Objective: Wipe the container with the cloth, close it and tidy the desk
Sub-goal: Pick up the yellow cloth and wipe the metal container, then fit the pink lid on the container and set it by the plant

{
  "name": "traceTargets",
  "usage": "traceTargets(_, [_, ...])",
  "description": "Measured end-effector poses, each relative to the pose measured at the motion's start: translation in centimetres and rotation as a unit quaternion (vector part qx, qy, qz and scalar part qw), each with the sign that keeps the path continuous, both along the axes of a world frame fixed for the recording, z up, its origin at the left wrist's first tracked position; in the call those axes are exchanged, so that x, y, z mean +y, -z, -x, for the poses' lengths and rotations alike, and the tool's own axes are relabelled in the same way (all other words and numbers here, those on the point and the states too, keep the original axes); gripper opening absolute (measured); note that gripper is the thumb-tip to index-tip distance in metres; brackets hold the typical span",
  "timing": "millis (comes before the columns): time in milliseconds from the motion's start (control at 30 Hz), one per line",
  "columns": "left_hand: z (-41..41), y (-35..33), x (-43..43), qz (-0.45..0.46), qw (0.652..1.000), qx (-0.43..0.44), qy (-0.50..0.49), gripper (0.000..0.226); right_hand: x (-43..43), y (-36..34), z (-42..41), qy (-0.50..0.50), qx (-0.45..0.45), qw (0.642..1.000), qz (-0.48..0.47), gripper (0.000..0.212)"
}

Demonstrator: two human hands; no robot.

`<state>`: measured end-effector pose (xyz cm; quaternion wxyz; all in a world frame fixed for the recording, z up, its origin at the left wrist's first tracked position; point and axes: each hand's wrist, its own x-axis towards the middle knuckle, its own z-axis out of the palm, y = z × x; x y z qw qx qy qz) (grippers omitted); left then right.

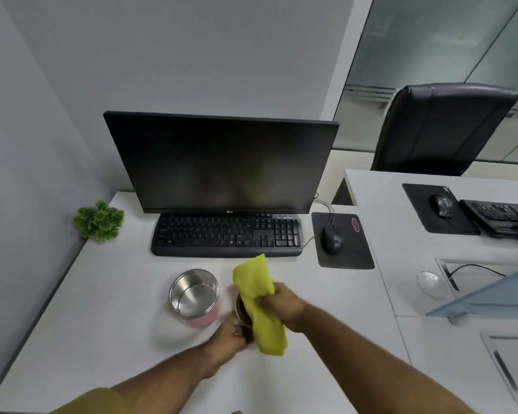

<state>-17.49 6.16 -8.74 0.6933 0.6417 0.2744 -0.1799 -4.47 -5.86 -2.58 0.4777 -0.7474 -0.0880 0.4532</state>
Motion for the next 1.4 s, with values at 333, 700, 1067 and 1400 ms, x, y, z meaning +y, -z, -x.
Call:
traceTargets(333, [0.0, 0.3, -0.8, -0.391, 0.906, -0.038, 0.156, 0.050, -18.8, -2.7, -9.3, 0.197, 0.056, 0.974, -0.093, 0.053])
traceTargets(700, [-7.9, 0.0, -2.1, -0.560, 0.763, 0.012, 0.323, 0.129, -21.8, 5.4, -9.1, 0.145, -0.226, 0.888, 0.373, 0.075])
traceTargets(1067, [-6.6, -9.4, -0.2, -0.200, 0.950, -0.216, 0.110, 0.123, -7.9, -3.6, 0.1, 0.078, 0.011, 0.982, -0.172, 0.079])
traceTargets(1400, [1.9, -10.2, 12.8, -0.168, 0.965, -0.201, 0.015, 0.137, 7.7, -8.3, 2.7, -0.143, -0.212, 0.966, 0.029, 0.101])
